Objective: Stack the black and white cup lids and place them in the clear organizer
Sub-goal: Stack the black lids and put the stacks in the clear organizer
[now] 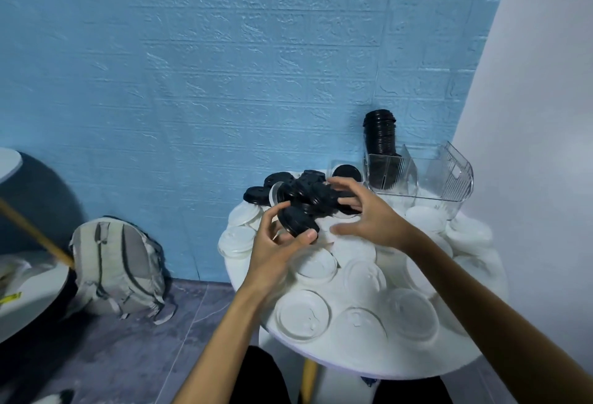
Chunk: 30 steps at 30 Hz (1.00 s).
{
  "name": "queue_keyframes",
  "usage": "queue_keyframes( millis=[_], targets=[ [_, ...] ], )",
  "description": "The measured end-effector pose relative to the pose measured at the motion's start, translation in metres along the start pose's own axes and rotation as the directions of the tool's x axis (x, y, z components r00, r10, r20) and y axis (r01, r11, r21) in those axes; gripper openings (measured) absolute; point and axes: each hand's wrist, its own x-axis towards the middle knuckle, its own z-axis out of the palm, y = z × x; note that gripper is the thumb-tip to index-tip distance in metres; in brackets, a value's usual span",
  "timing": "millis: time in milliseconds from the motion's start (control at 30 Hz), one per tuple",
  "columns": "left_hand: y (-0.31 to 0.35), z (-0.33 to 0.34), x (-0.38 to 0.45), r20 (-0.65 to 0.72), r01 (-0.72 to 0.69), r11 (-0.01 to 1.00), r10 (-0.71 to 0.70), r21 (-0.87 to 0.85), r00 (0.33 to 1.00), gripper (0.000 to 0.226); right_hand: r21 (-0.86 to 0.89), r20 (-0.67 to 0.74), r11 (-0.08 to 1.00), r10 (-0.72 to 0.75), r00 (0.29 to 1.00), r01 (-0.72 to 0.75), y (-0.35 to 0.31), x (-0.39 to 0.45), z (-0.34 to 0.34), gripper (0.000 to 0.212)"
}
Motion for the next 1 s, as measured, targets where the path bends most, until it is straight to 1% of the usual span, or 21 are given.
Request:
queue_keyframes(
  millis=[67,133,233,300,333,433,467,533,600,667,733,800,833,867,933,1000],
  targets=[
    [0.002,0.002,-0.001,-0.047,0.012,0.999,-0.014,-0.029,0.999,0.074,-0.068,-0.059,0.995,0.067,0.996,-0.071,0.010,0.015,-0.001,0.079],
    [0.002,0.001,0.002,-0.067,-0.002,1.000,0.002,-0.005,0.998,0.075,-0.184,-0.103,0.974,0.114,0.988,-0.132,0.014,0.031,0.000,0.072],
    [0.003,0.003,0.010,-0.053,-0.008,1.000,0.010,0.029,0.999,0.072,-0.380,-0.047,0.915,0.131,0.990,-0.139,0.013,0.053,0.005,0.071],
    [0.004,0.006,0.015,-0.046,-0.012,0.999,0.013,0.033,0.999,0.071,-0.453,0.001,0.883,0.140,0.990,-0.124,0.013,0.066,0.009,0.069],
    [0.005,0.008,0.016,-0.032,-0.020,0.999,0.021,0.037,0.999,0.071,-0.491,0.021,0.863,0.152,0.988,-0.122,0.014,0.071,0.011,0.073],
    [0.009,0.008,0.020,-0.010,-0.056,0.996,0.057,0.069,0.998,0.071,-0.533,0.057,0.831,0.223,0.973,-0.159,0.023,0.084,0.013,0.102],
    [0.012,0.008,0.020,-0.009,-0.069,0.995,0.070,0.078,0.997,0.072,-0.528,0.077,0.834,0.232,0.970,-0.158,0.029,0.088,0.013,0.105],
    [0.015,0.007,0.022,-0.016,-0.103,0.988,0.105,0.119,0.994,0.068,-0.497,0.091,0.853,0.234,0.968,-0.160,0.035,0.092,0.012,0.101],
    [0.015,0.003,0.026,-0.022,-0.120,0.983,0.124,0.142,0.992,0.063,-0.428,0.061,0.888,0.211,0.976,-0.165,0.030,0.090,0.008,0.096],
    [0.017,0.002,0.028,-0.021,-0.115,0.982,0.120,0.152,0.993,0.061,-0.273,0.003,0.943,0.199,0.980,-0.191,0.026,0.088,0.002,0.089],
    [0.016,0.002,0.030,-0.025,-0.120,0.977,0.126,0.176,0.992,0.062,-0.059,-0.050,0.980,0.188,0.981,-0.190,0.017,0.083,-0.006,0.083],
    [0.013,0.003,0.032,-0.023,-0.140,0.971,0.147,0.194,0.989,0.065,0.096,-0.092,0.981,0.180,0.979,-0.171,0.001,0.075,-0.013,0.081],
    [0.011,0.004,0.033,-0.017,-0.149,0.967,0.156,0.207,0.988,0.068,0.141,-0.096,0.977,0.174,0.980,-0.160,-0.010,0.071,-0.015,0.074],
    [0.009,0.007,0.034,0.001,-0.153,0.961,0.157,0.230,0.988,0.072,0.179,-0.083,0.973,0.161,0.983,-0.144,-0.021,0.066,-0.017,0.064],
    [0.008,0.012,0.035,0.040,-0.174,0.946,0.170,0.275,0.985,0.076,0.216,0.002,0.970,0.117,0.993,-0.115,-0.041,0.055,-0.015,0.051],
    [0.006,0.016,0.040,0.042,-0.204,0.915,0.202,0.348,0.978,0.078,0.147,0.096,0.985,0.076,0.992,-0.090,-0.051,0.047,-0.010,0.053]
  ],
)
